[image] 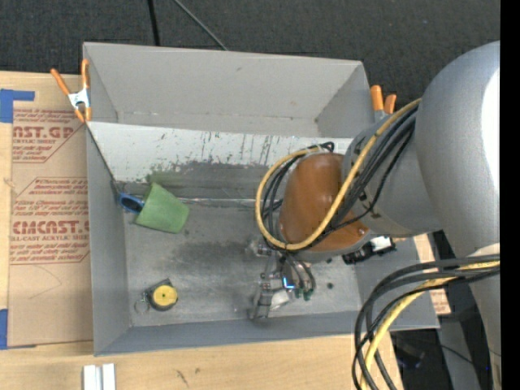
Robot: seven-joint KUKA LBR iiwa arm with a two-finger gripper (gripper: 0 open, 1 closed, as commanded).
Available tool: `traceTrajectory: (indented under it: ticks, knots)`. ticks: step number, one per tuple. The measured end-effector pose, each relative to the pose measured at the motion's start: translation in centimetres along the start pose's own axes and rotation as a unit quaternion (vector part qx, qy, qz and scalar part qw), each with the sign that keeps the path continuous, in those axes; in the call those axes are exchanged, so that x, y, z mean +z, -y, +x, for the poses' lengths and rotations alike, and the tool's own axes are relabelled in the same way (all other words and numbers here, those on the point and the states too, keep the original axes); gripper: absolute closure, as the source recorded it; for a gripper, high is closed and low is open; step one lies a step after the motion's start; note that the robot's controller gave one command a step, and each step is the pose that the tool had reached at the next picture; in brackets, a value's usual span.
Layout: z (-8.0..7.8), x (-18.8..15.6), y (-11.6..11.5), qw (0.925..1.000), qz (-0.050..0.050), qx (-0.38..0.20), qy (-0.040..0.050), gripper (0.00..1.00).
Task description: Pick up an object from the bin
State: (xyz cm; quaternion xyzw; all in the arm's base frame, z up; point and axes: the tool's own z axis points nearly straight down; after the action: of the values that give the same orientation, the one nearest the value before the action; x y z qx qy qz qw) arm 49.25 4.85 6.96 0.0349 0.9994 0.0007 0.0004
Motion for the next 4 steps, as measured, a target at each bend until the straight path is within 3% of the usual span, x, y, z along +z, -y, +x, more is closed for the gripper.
traceTrajectory:
  ticks: [1, 2, 3, 4]
  knots:
    - [0.3, -13.3, -2.4, 0.9981, 0.000, -0.062, 0.0041, 0.00]
    - [0.1, -0.9, -3.4, 0.9937, 0.001, -0.112, -0.0040, 0.00]
    - [2.2, -0.6, -14.2, 0.9902, -0.002, -0.140, 0.0056, 0.00]
    - [2.2, -0.2, -18.2, 0.9805, -0.001, -0.196, 0.0065, 0.00]
